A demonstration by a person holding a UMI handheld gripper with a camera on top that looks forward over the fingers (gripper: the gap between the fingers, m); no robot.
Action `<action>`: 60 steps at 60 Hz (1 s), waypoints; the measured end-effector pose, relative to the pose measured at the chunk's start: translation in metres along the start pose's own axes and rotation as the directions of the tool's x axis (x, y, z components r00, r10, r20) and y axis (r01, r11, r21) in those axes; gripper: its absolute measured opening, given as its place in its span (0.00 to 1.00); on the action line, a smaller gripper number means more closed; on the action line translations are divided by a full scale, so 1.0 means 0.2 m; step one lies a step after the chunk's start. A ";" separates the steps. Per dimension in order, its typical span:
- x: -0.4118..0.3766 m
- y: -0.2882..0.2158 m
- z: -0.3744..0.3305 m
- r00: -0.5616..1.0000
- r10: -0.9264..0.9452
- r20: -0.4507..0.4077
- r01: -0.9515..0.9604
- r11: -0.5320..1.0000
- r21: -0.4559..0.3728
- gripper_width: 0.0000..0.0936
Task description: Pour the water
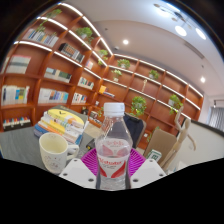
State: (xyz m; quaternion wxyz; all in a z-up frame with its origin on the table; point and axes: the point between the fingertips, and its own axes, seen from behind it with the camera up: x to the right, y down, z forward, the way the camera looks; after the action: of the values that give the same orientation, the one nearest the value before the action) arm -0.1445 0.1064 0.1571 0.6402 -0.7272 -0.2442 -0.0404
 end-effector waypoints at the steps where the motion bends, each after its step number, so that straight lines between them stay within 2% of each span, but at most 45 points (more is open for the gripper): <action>1: 0.01 0.01 0.00 0.999 0.033 0.004 -0.033 0.999 0.007 0.39; 12: -0.09 0.08 0.03 0.954 0.294 0.063 -0.297 0.954 0.037 0.39; 19: -0.06 0.11 0.03 0.946 0.311 0.089 -0.318 0.946 0.067 0.39; 25: -0.08 0.20 0.07 0.942 0.330 0.070 -0.333 0.942 0.046 0.41; 29: -0.05 0.18 0.06 0.937 0.343 0.064 -0.347 0.935 0.079 0.39; 41: -0.05 0.18 0.06 0.932 0.358 0.050 -0.361 0.929 0.077 0.39; 51: -0.05 0.20 0.05 0.931 0.360 0.060 -0.363 0.931 0.037 0.60; 54: -0.05 0.22 0.03 0.926 0.374 0.055 -0.375 0.927 0.005 0.73; 57: -0.03 0.21 -0.02 0.919 0.392 0.044 -0.393 0.920 0.007 0.87; 60: 0.00 0.20 -0.09 0.912 0.408 0.034 -0.409 0.912 0.020 0.88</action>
State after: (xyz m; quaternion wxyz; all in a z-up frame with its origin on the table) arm -0.1234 0.0864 0.1235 0.6407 -0.7539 -0.0969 0.1081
